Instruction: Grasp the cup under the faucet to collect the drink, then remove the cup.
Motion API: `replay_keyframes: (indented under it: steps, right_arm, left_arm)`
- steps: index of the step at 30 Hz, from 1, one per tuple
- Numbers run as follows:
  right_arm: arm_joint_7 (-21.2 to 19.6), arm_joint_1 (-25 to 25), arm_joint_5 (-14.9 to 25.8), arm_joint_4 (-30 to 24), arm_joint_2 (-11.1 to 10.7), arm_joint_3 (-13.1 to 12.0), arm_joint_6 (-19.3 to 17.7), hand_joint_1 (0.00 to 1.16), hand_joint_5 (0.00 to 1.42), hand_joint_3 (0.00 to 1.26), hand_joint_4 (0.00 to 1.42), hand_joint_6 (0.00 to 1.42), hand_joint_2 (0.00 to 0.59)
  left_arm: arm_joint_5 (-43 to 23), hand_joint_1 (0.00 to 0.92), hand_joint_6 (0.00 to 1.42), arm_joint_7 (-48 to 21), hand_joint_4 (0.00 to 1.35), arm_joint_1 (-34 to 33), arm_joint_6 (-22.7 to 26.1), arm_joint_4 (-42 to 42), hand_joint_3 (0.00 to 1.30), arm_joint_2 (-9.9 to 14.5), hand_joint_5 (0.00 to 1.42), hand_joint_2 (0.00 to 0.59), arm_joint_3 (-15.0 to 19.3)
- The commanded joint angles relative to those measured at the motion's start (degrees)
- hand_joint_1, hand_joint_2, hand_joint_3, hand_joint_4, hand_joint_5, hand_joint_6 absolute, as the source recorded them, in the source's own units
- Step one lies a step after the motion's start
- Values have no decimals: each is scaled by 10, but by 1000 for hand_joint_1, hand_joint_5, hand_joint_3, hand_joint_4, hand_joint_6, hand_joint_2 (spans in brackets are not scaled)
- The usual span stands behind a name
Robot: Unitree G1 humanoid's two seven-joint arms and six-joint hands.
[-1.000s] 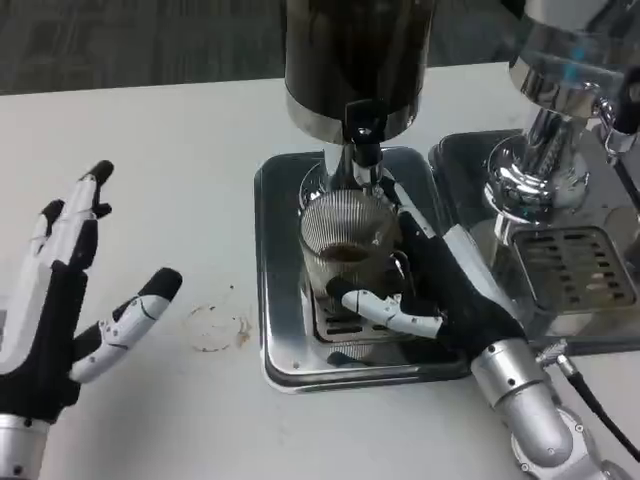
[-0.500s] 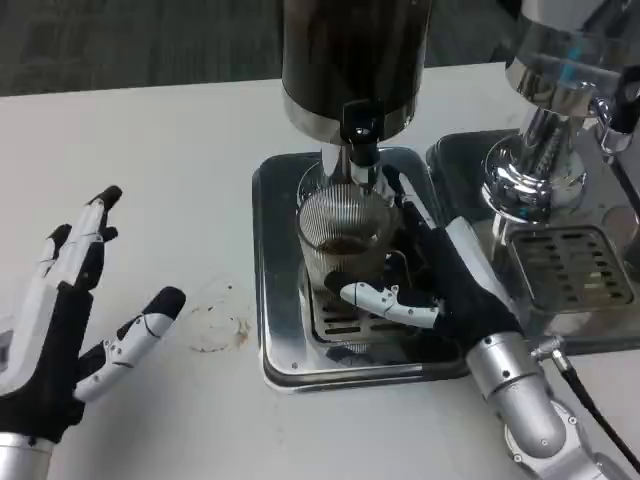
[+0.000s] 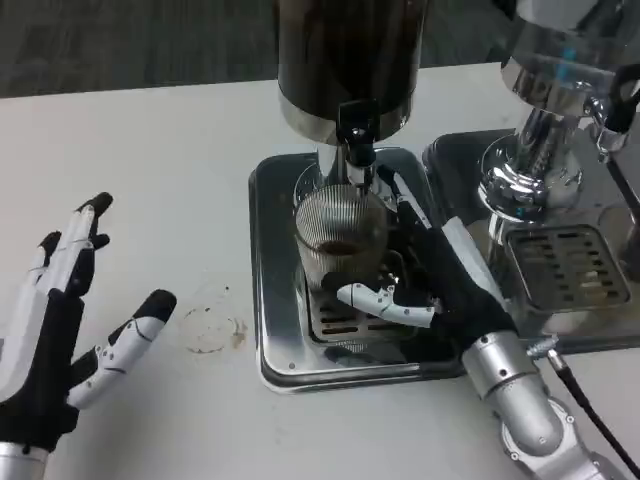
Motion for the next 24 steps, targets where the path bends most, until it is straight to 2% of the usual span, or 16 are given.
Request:
replay_keyframes:
  steps: [1,10,15,24]
  right_arm:
    - [23,10,1,26,13,7,10,798,226,118,271,319,176]
    - [-1,5,-2,39,20,-5,2,871,329,297,420,406,183]
    - [-45,2,-21,40,23,-3,6,958,401,409,501,489,184]
    - [-95,-5,-43,38,21,0,5,969,494,520,566,585,170]
  left_arm:
    - [-12,0,8,1,0,5,5,-7,55,5,180,198,3]
    - [-17,0,8,0,0,10,10,-13,56,8,181,199,4]
    - [-23,0,19,0,0,14,3,-14,66,11,187,200,7]
    - [-22,0,24,-2,0,15,2,-17,73,11,192,201,2]
